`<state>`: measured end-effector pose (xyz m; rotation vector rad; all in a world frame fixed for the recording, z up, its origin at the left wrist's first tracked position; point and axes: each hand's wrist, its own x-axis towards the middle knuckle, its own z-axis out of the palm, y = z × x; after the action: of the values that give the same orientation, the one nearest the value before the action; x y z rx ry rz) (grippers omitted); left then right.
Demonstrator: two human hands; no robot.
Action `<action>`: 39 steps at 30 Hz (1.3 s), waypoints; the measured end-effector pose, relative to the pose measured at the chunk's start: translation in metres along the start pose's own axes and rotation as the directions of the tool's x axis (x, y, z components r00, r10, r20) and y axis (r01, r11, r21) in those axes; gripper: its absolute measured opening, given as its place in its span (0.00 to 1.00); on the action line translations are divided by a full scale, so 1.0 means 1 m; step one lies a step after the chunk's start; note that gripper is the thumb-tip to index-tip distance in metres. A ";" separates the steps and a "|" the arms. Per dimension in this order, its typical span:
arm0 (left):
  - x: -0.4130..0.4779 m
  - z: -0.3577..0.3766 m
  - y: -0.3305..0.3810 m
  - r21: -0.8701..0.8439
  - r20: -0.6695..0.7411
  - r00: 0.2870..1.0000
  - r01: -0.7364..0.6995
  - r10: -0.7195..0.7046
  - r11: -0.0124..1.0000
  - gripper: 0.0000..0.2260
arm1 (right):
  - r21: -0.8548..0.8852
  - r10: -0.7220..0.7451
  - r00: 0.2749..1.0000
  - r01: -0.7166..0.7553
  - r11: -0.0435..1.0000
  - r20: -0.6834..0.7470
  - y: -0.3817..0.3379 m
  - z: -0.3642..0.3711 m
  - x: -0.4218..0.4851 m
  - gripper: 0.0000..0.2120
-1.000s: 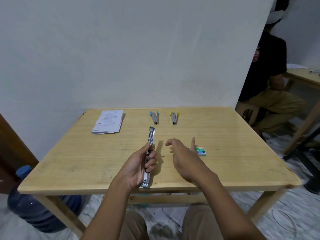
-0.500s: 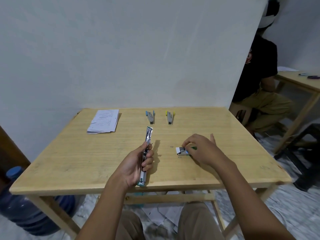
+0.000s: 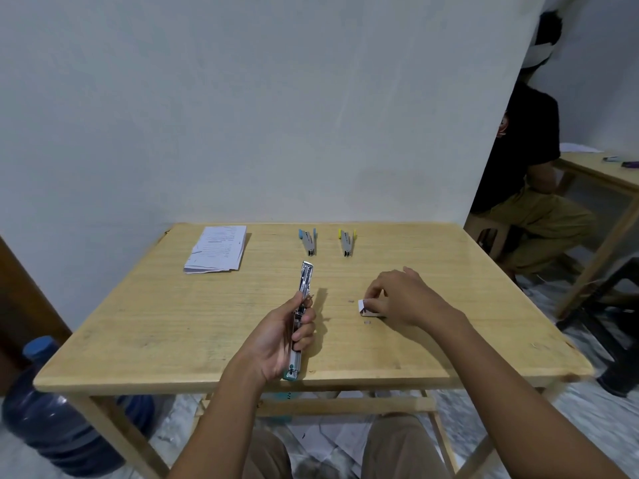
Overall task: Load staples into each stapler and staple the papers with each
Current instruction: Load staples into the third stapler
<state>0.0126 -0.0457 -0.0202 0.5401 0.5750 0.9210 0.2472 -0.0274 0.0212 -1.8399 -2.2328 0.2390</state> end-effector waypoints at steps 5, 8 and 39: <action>-0.002 0.003 0.000 0.004 -0.010 1.000 0.005 -0.005 1.000 0.08 | 0.141 0.041 0.995 -0.028 0.990 -0.090 0.011 0.006 -0.003 0.06; -0.003 0.004 0.001 0.001 -0.010 1.000 0.014 -0.014 1.000 0.08 | 0.184 0.055 0.992 -0.033 0.982 -0.115 0.012 0.005 -0.005 0.09; -0.001 -0.001 0.002 0.032 0.043 0.998 0.038 -0.039 0.999 0.08 | 0.607 -0.025 0.965 0.185 0.773 -0.262 -0.071 0.017 0.010 0.07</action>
<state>0.0105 -0.0450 -0.0193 0.5735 0.5596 0.8630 0.1735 -0.0308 0.0256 -1.2935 -1.7748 0.6211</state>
